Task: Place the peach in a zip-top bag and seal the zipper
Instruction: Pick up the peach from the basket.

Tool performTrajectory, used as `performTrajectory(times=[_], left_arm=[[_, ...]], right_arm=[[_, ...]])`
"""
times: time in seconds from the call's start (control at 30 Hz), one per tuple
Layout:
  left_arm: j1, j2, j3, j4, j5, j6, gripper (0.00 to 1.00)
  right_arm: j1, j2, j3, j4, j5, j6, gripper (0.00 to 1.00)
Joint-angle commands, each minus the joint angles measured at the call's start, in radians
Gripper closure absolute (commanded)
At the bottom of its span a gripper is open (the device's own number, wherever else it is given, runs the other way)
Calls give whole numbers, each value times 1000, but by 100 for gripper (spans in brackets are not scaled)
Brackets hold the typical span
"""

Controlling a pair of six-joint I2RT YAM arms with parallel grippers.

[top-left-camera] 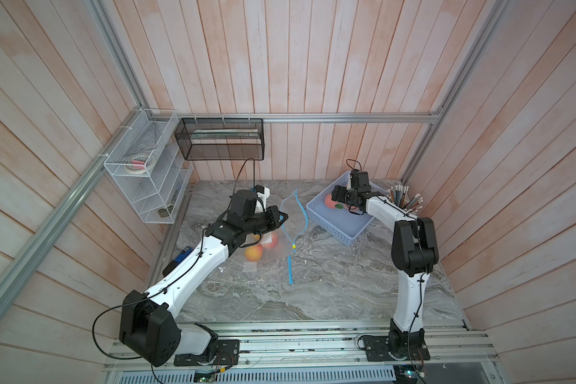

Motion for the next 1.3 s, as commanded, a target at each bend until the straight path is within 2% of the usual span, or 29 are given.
performTrajectory(times=[0.0, 0.13, 0.27, 0.7, 0.77, 0.83, 0.87, 0.93, 1.03, 1.27], left_arm=[[6, 9, 8, -10, 1, 22, 100], [6, 12, 11, -12, 1, 26, 100], [6, 16, 7, -10, 2, 26, 100], [7, 24, -2, -2, 3, 19, 100], [6, 24, -4, 0, 3, 19, 100], [6, 26, -4, 2, 4, 17, 100], [6, 26, -5, 3, 5, 17, 100], [6, 24, -7, 5, 7, 17, 100], [6, 21, -11, 10, 7, 20, 100], [5, 30, 1, 11, 16, 32, 100]], right_arm=[[-12, 70, 86, -44, 18, -83, 19], [-28, 121, 117, -19, -81, -130, 22], [-32, 149, 138, -38, -188, -169, 19], [-31, 199, 198, -124, -297, -212, 16], [-31, 191, 187, -122, -296, -212, 21], [-30, 178, 177, -118, -284, -208, 31], [-31, 165, 169, -114, -280, -208, 36], [-31, 127, 141, -97, -279, -202, 39], [-30, 23, 48, -37, -280, -186, 40], [-27, -319, -213, 51, -290, -167, 40]])
